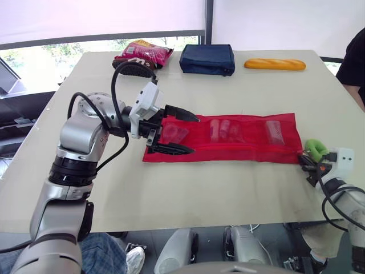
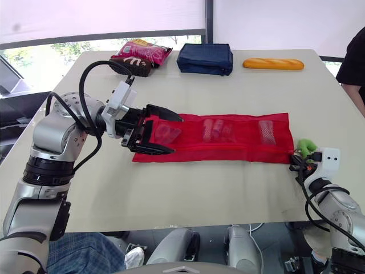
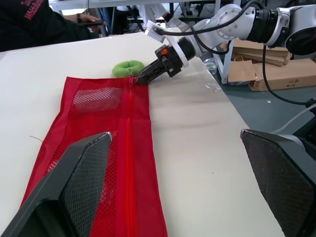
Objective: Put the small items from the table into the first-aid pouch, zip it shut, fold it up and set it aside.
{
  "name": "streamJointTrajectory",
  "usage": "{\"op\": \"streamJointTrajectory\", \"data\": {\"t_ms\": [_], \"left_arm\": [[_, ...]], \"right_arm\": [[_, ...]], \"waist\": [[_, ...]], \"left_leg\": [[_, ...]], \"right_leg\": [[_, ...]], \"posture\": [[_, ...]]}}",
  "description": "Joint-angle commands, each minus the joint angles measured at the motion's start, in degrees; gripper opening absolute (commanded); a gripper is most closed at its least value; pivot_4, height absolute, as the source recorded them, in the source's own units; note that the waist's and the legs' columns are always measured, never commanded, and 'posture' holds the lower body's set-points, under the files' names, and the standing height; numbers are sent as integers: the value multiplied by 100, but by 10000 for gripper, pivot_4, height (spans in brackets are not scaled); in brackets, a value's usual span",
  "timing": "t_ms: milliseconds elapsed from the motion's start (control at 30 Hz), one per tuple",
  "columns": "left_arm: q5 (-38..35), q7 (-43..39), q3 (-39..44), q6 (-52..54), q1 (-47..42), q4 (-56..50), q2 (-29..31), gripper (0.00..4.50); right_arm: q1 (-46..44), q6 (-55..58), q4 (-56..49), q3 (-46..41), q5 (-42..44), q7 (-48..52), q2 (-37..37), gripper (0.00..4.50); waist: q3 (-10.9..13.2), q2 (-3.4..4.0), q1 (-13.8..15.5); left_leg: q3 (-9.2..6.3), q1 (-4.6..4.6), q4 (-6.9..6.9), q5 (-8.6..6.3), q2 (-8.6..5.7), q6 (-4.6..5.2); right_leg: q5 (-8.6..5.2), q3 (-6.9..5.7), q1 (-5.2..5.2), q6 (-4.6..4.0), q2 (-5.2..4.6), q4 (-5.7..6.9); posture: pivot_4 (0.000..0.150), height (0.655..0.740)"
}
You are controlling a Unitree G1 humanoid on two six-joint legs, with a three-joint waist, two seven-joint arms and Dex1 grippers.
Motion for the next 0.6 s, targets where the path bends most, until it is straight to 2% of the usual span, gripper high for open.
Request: {"op": "streamJointTrajectory", "data": {"t_ms": [33,167,333,433,500,600], "left_arm": [[31,76,111,-170,-137,96,-9,44886],[66,192,204,-375,-209,338,-91,44886],[142,162,223,-607,-473,700,-81,44886],[129,173,251,-627,-603,770,-97,44886],[191,176,238,-707,-636,792,-80,44886],[160,183,294,-691,-633,740,-10,44886]], "right_arm": [[72,232,-543,-646,392,171,-511,261],[8,629,-852,-1052,872,221,-988,261],[-802,1532,-1450,-1368,2111,81,-1859,261],[-1469,1955,-1661,-1025,2718,-310,-2081,261],[-2026,2249,-1829,-483,2923,-761,-2072,261],[-2895,2700,-2012,421,3277,-1899,-1537,261]], "waist": [[11,17,21],[14,15,14],[34,25,-16],[38,19,-7],[41,15,-7],[50,0,-9]], "left_leg": [[0,-2,4,0,-2,1],[-2,-3,6,0,-2,2],[4,-4,16,-1,2,4],[1,-5,18,-3,8,6],[0,-7,19,-1,9,4],[4,-14,26,-1,8,4]], "right_leg": [[0,0,0,1,-1,0],[0,-2,2,1,0,0],[1,-1,1,2,2,5],[0,-6,2,1,6,5],[0,-7,2,0,6,4],[1,-4,0,0,2,2]], "posture": [[1500,7395],[1500,7395],[1500,7395],[1500,7395],[1500,7395],[1500,7395]]}}
